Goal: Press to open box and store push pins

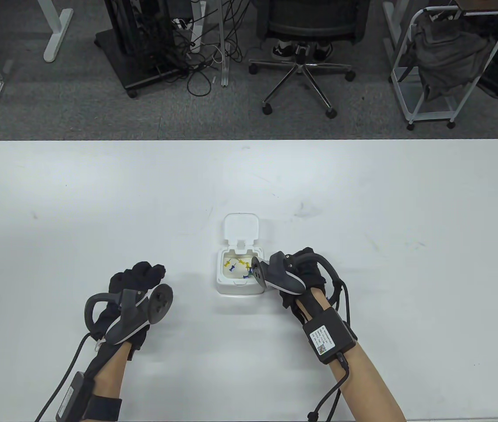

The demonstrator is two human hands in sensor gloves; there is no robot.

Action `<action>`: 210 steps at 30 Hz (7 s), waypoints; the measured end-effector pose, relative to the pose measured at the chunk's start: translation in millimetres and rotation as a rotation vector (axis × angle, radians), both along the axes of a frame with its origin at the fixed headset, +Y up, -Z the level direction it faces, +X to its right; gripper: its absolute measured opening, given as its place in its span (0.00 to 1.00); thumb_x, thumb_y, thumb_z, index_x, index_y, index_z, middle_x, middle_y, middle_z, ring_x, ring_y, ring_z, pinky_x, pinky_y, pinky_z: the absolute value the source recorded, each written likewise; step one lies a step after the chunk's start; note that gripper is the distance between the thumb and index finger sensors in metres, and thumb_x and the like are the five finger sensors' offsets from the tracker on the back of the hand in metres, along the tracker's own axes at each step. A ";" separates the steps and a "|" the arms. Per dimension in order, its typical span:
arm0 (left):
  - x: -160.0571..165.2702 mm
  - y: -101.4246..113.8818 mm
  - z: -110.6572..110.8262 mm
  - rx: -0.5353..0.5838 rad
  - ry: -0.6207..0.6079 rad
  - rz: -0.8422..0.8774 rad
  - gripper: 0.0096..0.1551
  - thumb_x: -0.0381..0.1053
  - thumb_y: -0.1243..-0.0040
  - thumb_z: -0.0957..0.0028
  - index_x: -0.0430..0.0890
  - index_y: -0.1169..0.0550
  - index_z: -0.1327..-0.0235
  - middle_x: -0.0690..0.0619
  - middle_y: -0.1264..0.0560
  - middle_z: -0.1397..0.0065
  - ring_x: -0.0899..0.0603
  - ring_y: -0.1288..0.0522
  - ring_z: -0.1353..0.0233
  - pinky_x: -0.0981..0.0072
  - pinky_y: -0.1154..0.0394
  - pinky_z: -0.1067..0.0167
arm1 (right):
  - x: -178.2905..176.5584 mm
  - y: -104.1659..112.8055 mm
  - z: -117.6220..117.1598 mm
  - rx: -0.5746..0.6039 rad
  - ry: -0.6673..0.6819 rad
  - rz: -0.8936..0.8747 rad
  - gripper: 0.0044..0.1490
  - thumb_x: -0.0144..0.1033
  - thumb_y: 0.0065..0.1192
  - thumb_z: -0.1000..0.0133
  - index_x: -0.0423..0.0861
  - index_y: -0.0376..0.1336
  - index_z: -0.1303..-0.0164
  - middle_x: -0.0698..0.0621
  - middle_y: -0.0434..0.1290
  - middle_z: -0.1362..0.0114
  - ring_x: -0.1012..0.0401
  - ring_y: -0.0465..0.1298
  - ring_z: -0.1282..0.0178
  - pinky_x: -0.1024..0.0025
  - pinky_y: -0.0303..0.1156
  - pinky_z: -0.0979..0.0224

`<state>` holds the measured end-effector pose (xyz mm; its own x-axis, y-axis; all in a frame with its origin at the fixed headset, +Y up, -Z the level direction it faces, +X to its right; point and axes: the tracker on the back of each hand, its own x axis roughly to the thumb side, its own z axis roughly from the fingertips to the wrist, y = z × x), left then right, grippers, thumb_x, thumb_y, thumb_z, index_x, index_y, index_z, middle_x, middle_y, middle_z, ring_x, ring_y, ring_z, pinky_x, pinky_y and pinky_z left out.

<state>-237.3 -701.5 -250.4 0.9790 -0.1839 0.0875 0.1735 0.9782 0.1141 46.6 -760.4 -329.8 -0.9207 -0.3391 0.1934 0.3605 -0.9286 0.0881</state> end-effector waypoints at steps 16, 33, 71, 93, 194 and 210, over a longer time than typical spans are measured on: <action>0.0 -0.2 -0.1 -0.003 -0.001 0.002 0.33 0.65 0.49 0.47 0.56 0.26 0.29 0.51 0.26 0.23 0.45 0.18 0.32 0.44 0.26 0.26 | -9.3 56.1 -5.4 0.112 0.038 -0.110 0.27 0.51 0.62 0.57 0.57 0.66 0.48 0.60 0.80 0.49 0.56 0.81 0.46 0.46 0.67 0.20; -0.7 -0.2 0.1 -0.001 -0.001 0.004 0.33 0.65 0.49 0.47 0.56 0.26 0.29 0.51 0.26 0.23 0.45 0.18 0.32 0.44 0.26 0.26 | -62.7 59.9 -2.3 0.082 0.140 -0.086 0.26 0.51 0.61 0.54 0.59 0.65 0.45 0.61 0.80 0.43 0.56 0.79 0.40 0.44 0.65 0.20; 1.1 -1.3 1.4 -0.002 -0.003 0.005 0.33 0.65 0.49 0.47 0.56 0.26 0.29 0.51 0.26 0.23 0.45 0.18 0.32 0.44 0.26 0.26 | 55.3 6.9 12.2 -0.073 -0.136 -0.013 0.30 0.53 0.64 0.56 0.57 0.65 0.43 0.59 0.79 0.40 0.55 0.79 0.39 0.41 0.65 0.20; 0.8 -1.7 -0.6 -0.010 -0.002 0.006 0.33 0.65 0.49 0.47 0.56 0.26 0.29 0.51 0.26 0.23 0.45 0.18 0.32 0.44 0.26 0.26 | 47.9 2.5 14.2 -0.030 -0.106 0.063 0.26 0.50 0.62 0.55 0.55 0.66 0.48 0.59 0.80 0.47 0.55 0.80 0.44 0.42 0.65 0.19; -1.1 -0.3 -1.1 -0.018 0.006 -0.002 0.33 0.65 0.49 0.47 0.56 0.26 0.29 0.51 0.26 0.23 0.44 0.18 0.32 0.44 0.26 0.26 | 11.5 1.5 32.0 -0.004 0.080 -0.003 0.29 0.46 0.69 0.56 0.57 0.64 0.44 0.59 0.80 0.42 0.56 0.81 0.42 0.43 0.67 0.21; -0.2 -1.4 -1.1 -0.027 0.006 -0.007 0.33 0.65 0.49 0.47 0.56 0.26 0.29 0.51 0.26 0.23 0.45 0.18 0.32 0.44 0.26 0.26 | 8.3 3.0 29.4 0.000 0.083 0.004 0.25 0.48 0.69 0.56 0.58 0.67 0.49 0.58 0.81 0.45 0.56 0.83 0.46 0.43 0.69 0.21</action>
<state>-237.6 -702.9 -251.5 0.9782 -0.1883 0.0870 0.1809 0.9797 0.0864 54.9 -757.4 -300.4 -0.9002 -0.3424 0.2692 0.3701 -0.9272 0.0581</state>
